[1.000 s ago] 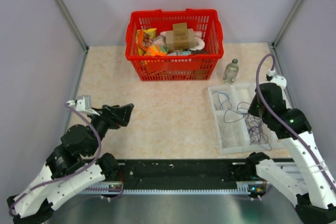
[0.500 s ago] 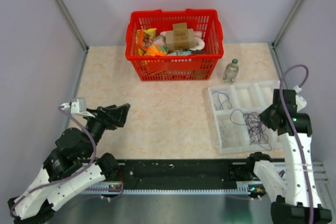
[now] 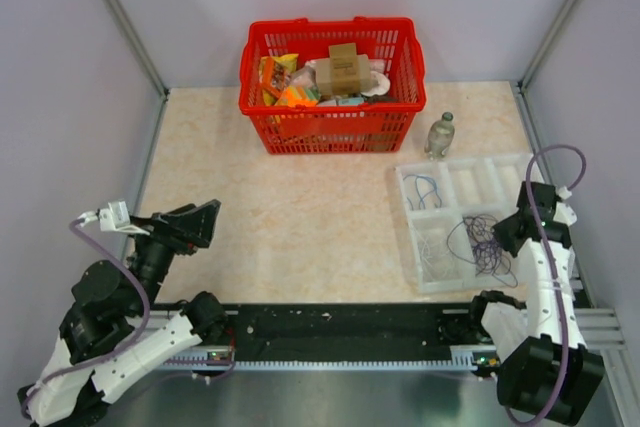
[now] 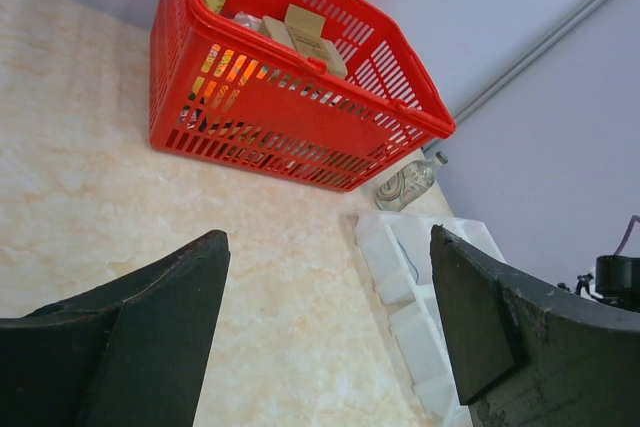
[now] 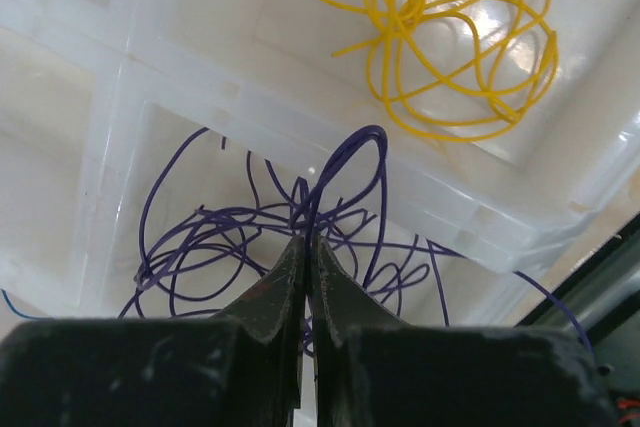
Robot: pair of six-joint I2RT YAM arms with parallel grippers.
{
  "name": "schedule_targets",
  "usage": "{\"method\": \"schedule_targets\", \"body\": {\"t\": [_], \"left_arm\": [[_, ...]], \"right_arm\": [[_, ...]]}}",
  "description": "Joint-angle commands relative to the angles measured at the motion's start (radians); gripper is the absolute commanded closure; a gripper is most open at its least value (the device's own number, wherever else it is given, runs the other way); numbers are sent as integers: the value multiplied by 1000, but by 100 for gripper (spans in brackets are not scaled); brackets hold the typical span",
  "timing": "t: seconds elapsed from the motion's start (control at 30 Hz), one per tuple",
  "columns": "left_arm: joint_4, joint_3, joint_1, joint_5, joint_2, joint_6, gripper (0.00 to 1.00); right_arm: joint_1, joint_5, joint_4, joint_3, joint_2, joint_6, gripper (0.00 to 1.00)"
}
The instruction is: Untangle the cables
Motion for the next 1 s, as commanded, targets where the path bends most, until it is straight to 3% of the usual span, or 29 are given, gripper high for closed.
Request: {"method": "schedule_targets", "body": {"t": [0.0,0.13,0.23,0.27,0.33,0.43,0.57,0.83,0.97], "left_arm": [[-13,5,0,-45,-33,22,15],[-1,-19,0,-22,-30,7,15],[2,-23,0,-2,-22,-4,15],[0,-23,0,2,-20,-7,16],[0,-21,0,10,-22,-12,16],[-7,-18,0,18,-25,-15,16],[5,-33,0,10,-28,-15,16],[71,-50,0,34,16,7,16],[94,-55,0,51,47,16,15]], "right_arm": [[-6,-57,212,-54,10,-40,100],[66,-57,284,-85,67,-70,99],[106,-33,284,-88,104,-63,82],[106,-19,283,-91,101,-60,75],[106,5,267,-83,85,-64,47],[106,22,198,-46,27,-92,23],[115,13,74,23,-74,-109,18],[188,-10,-96,185,-108,-127,13],[323,-73,-102,259,-65,-213,13]]}}
